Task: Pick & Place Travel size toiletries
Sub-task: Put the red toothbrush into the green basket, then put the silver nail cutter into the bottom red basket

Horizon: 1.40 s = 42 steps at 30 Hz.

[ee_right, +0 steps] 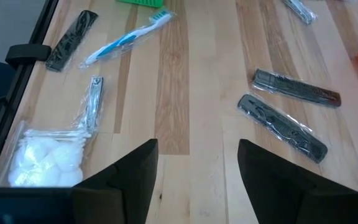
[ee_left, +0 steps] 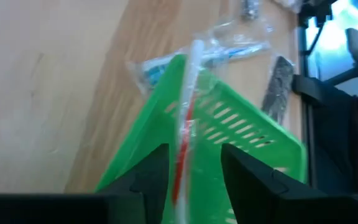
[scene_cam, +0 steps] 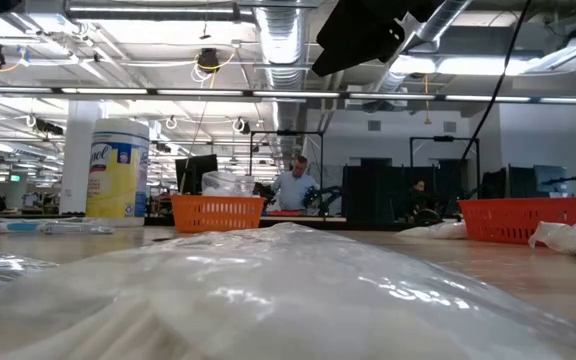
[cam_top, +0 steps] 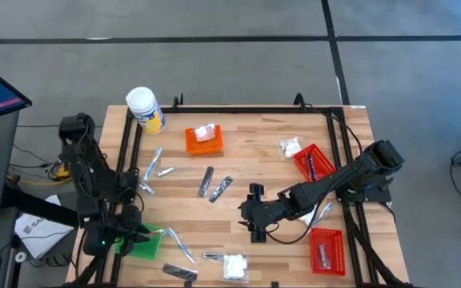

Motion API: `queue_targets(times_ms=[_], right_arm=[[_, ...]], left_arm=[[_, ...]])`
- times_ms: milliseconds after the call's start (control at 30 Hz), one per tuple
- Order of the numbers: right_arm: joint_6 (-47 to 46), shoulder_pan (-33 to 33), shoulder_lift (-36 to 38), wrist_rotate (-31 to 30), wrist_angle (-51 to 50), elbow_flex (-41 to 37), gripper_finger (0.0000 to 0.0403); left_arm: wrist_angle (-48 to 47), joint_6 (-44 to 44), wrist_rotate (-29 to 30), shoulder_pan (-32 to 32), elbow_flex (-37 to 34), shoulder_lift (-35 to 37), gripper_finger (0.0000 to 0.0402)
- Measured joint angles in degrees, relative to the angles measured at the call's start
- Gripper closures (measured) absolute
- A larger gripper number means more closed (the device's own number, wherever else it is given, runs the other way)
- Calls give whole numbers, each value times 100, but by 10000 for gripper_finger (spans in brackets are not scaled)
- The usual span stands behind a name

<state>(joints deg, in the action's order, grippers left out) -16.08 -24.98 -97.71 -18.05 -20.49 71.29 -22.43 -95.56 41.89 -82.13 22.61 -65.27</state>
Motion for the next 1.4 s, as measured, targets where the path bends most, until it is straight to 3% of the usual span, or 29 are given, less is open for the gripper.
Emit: queue_targets(times_ms=[233, 667, 1000, 1200, 1400], right_arm=[[0, 0, 0, 1, -2, 0, 189], [0, -16, 0, 0, -2, -1, 189], [-83, -397, 0, -2, -166, -2, 189], [-709, -809, 0, -22, -493, -162, 189], [-1300, -1207, 93, -1208, -583, -528, 189]], left_arm=[[37, 214, 59, 2, 0, 268, 264], [251, 1687, 1148, 2, 7, 1027, 288], [319, 4208, 3685, 2, 9, 1800, 287], [332, 4586, 3926, 71, 11, 2003, 287], [334, 4587, 3912, 356, 11, 1849, 290]])
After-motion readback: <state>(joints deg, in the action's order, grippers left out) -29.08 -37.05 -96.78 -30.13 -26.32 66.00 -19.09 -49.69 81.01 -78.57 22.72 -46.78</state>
